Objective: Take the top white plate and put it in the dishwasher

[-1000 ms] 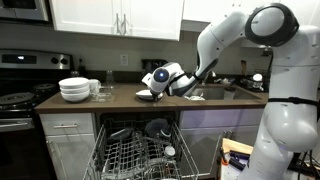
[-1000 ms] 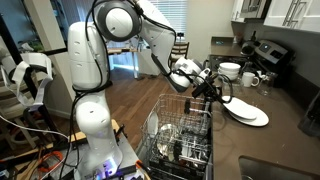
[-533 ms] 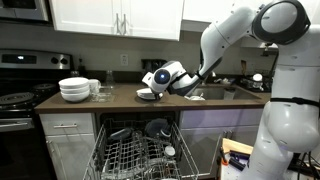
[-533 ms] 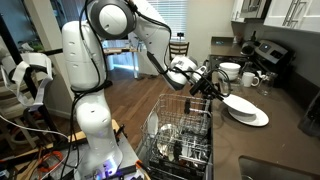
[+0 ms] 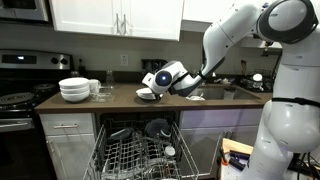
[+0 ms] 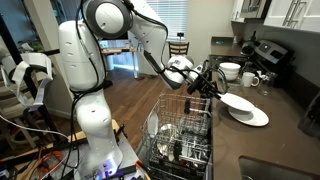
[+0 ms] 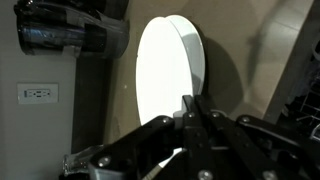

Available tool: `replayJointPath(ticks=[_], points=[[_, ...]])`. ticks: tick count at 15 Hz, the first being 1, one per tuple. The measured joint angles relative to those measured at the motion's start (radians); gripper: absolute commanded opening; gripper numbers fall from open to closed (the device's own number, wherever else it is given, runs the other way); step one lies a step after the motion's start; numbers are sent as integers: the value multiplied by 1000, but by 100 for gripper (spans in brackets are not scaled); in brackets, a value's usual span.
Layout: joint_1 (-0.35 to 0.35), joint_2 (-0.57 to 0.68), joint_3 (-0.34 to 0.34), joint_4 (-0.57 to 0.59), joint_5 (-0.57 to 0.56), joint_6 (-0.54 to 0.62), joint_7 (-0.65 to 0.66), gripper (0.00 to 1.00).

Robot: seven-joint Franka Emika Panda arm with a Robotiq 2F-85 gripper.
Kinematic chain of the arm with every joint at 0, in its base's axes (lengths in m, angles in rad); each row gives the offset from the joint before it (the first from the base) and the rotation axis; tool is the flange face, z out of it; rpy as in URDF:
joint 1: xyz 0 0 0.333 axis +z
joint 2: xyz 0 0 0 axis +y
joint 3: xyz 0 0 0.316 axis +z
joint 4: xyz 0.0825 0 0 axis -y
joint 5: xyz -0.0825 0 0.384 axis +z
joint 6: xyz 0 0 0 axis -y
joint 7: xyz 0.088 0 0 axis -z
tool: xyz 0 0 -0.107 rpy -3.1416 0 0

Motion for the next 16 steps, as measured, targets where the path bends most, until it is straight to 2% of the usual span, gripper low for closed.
replayJointPath(ticks=[8, 9, 16], points=[[14, -59, 17, -65, 1, -2, 0, 4], [14, -61, 17, -67, 1, -3, 0, 2], [25, -45, 22, -93, 2, -2, 2, 2]])
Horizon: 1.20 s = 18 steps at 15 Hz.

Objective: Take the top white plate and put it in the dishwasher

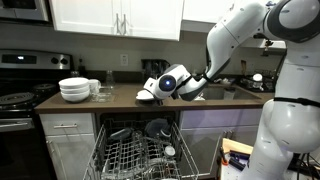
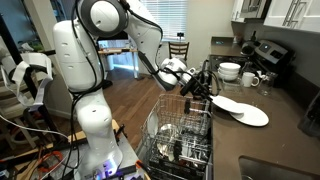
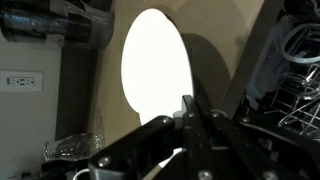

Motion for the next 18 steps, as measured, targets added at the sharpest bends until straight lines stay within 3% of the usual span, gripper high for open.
replayJointPath(ticks=[9, 18], points=[[47, 0, 43, -32, -2, -103, 51, 2], [94, -8, 88, -58, -2, -206, 190, 2]])
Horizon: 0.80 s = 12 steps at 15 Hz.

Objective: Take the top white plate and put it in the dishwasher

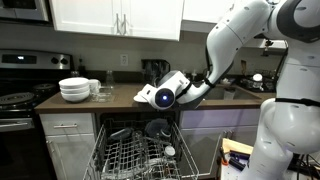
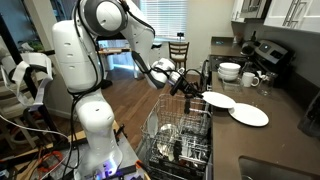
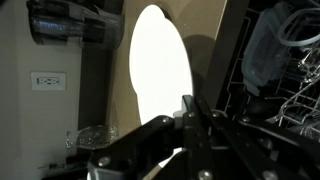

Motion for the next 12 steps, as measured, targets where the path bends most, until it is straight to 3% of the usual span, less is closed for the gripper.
replayJointPath(ticks=[5, 12], points=[[7, -25, 13, -6, 0, 2, 73, 4], [12, -40, 14, -26, 1, 14, 81, 2]])
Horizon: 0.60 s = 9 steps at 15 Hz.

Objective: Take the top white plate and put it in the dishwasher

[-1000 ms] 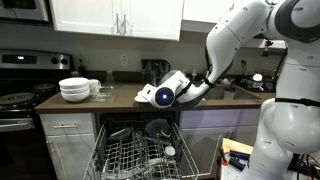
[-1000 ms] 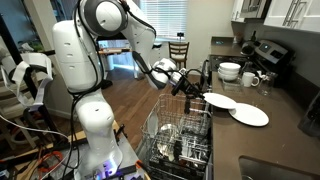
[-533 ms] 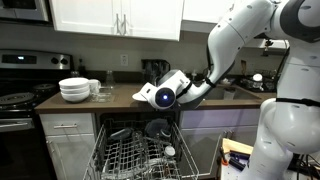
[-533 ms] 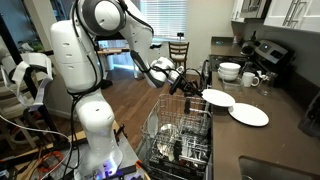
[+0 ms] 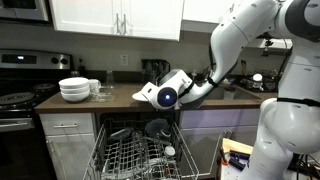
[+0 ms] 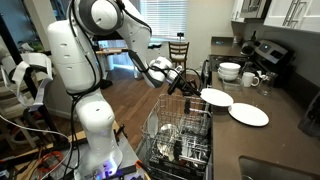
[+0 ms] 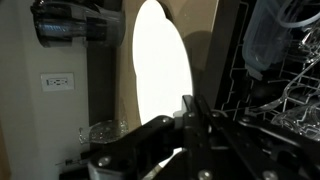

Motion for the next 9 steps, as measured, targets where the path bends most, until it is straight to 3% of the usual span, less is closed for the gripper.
replayJointPath(ticks=[9], points=[[38, 5, 33, -39, -3, 0, 4, 1]])
